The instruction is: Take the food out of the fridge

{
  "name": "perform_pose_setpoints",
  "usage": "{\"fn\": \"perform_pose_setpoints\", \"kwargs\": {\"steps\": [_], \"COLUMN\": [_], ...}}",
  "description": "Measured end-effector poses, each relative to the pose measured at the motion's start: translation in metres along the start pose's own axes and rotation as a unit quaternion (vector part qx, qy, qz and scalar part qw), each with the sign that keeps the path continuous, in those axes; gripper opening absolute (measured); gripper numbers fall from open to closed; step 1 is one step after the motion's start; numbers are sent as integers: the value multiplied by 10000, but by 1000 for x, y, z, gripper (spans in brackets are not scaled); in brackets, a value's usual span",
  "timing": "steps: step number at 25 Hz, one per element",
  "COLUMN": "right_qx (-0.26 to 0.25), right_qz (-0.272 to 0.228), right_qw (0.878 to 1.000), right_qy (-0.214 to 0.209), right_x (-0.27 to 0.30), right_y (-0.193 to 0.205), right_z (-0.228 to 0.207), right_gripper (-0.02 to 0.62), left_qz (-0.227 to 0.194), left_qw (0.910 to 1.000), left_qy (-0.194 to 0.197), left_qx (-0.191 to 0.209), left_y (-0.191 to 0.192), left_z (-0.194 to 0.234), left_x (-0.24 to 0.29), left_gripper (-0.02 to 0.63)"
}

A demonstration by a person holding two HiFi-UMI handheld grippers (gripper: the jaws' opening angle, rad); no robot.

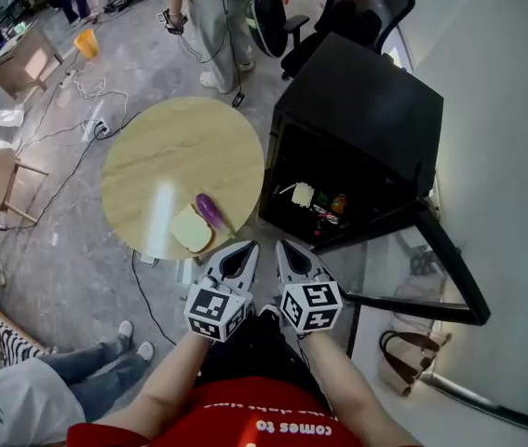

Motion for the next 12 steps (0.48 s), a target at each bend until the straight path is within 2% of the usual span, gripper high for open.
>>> {"fn": "perform_pose_setpoints", "kwargs": {"steps": [8,12], "right_qx": [204,447], "right_qz": [-266,-369], "right_qw": [9981,9971], "right_qy": [510,489], "right_x": [-26,-25], "right_y": [-8,-4], "right_z": [-31,-40], "right_gripper": [11,11], "left_qz": [42,161], "left_qw": [9986,9982], "left_qy": [528,579], "left_qx": [26,42], "left_y": [4,20], "left_z": [-35,-35], "left_x": [34,51], "left_gripper": [8,6]}}
Point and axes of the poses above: the fingertips, and each gripper's own axes: x forward along the fingers, z to its left, y out of its underside, the point moved 4 cm from there along -x, backward along the fingers, and after that the axes turned 8 degrees about -z, right-handed, at the moved point
